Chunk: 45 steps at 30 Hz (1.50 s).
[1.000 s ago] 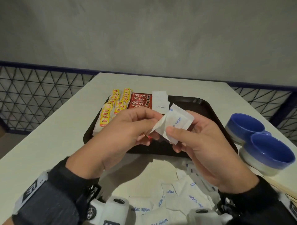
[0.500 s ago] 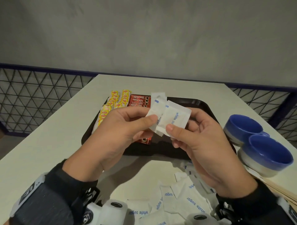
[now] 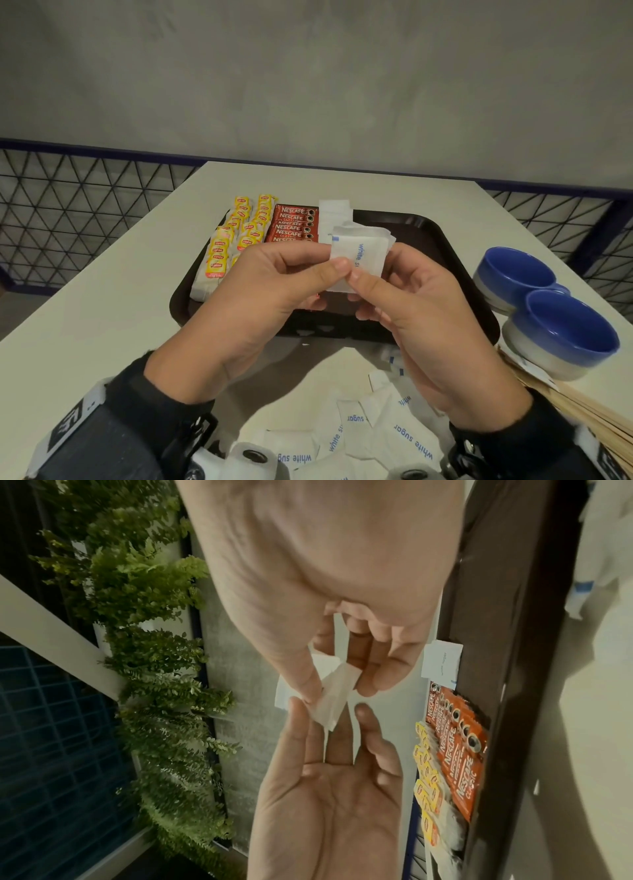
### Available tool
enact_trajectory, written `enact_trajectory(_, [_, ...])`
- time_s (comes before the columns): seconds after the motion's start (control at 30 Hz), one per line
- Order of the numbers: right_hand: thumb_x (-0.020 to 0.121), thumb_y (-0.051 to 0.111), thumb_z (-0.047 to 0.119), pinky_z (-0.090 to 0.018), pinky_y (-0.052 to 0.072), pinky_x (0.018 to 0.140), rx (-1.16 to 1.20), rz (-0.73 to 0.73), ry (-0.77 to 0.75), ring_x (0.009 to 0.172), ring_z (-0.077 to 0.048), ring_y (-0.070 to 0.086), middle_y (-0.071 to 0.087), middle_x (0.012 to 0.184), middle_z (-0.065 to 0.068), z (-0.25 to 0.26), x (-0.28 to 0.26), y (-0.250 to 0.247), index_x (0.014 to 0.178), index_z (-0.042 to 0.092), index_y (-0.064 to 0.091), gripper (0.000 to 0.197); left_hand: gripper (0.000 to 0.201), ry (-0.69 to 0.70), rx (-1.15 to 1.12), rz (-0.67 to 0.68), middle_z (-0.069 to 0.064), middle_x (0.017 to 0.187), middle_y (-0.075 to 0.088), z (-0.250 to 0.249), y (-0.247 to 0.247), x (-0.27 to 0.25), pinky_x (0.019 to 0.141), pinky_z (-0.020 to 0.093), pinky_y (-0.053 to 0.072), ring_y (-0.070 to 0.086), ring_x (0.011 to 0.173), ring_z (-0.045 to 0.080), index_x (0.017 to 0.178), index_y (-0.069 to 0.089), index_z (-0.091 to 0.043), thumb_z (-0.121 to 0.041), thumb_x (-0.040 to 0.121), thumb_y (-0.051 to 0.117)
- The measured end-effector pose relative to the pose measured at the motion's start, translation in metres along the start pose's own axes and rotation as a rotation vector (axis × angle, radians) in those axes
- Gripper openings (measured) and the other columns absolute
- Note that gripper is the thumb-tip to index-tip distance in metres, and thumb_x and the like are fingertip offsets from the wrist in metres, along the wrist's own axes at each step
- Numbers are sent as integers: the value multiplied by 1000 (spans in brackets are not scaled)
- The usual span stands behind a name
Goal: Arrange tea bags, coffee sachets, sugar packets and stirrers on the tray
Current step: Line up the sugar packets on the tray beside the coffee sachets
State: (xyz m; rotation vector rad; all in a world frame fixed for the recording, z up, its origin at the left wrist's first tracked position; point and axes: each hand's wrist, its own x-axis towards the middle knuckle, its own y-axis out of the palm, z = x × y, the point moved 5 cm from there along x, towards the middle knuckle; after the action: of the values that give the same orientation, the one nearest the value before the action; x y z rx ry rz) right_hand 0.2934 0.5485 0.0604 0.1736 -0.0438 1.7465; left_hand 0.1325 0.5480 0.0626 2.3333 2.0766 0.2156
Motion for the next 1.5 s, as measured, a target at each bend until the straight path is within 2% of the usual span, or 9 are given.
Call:
enact_trajectory(0.13, [78,72,27,-45,59,91,25,9,-11,104,-19,73,78,108,1,2,-1,0,112,19,73,35,24,42,32,-15,-2,90,81,-4,-3,1,67,12,50,71,78,1,98,83,-9,-21,78,76])
enact_trajectory(0.23, [88,68,20,-42,59,88,75,45,28,104,-25,74,78,109,-3,1,-1,3,115,15,70,27,17,38,42,-2,-5,70,73,-4,-3,1,61,17,49,62,64,4,88,83,-11,-23,77,76])
enact_trajectory(0.47, [86,67,25,-30,61,66,146,8,26,73,-24,68,75,94,-20,1,-1,5,110,6,71,31,26,6,0,-36,23,85,74,-2,-4,1,69,25,59,71,72,22,89,80,-2,-23,73,80])
enact_trajectory(0.6, [88,68,18,-29,61,64,129,-24,-5,69,-22,66,73,91,-23,2,0,2,103,5,73,21,19,17,-7,-71,15,78,76,-4,-5,2,67,26,58,72,71,19,83,80,-10,-27,76,78])
enact_trajectory(0.9, [77,72,33,-29,56,60,80,-59,-23,64,-19,60,70,80,-21,7,-2,0,91,13,79,25,31,6,-72,-62,17,81,75,-5,-10,4,66,26,59,71,70,21,102,77,2,-19,79,73])
enact_trajectory(1.1, [82,75,28,-29,52,58,-80,-30,-83,64,-20,58,67,79,-22,12,-3,-2,92,20,80,14,38,28,-4,-30,8,94,79,-6,-5,1,76,37,61,72,79,17,107,80,-14,-36,77,73])
enact_trajectory(1.2, [79,76,32,-30,52,58,-134,6,-113,63,-16,59,70,75,-15,11,-4,2,89,20,80,16,30,45,3,-67,4,95,79,-5,-5,2,68,30,58,73,83,15,100,81,-15,-35,78,73])
enact_trajectory(1.3, [79,76,31,-29,52,57,-122,21,-100,63,-15,59,72,79,-14,9,-5,4,91,20,81,17,21,52,-21,-139,3,78,76,-6,-10,3,63,30,53,67,67,12,83,82,-14,-33,80,73])
enact_trajectory(1.5, [87,72,26,-33,48,59,-74,23,-55,65,-23,54,76,90,-12,6,-3,2,95,17,80,15,30,14,-63,-142,13,95,80,-6,-13,4,78,42,54,73,81,23,89,82,-11,-38,82,71])
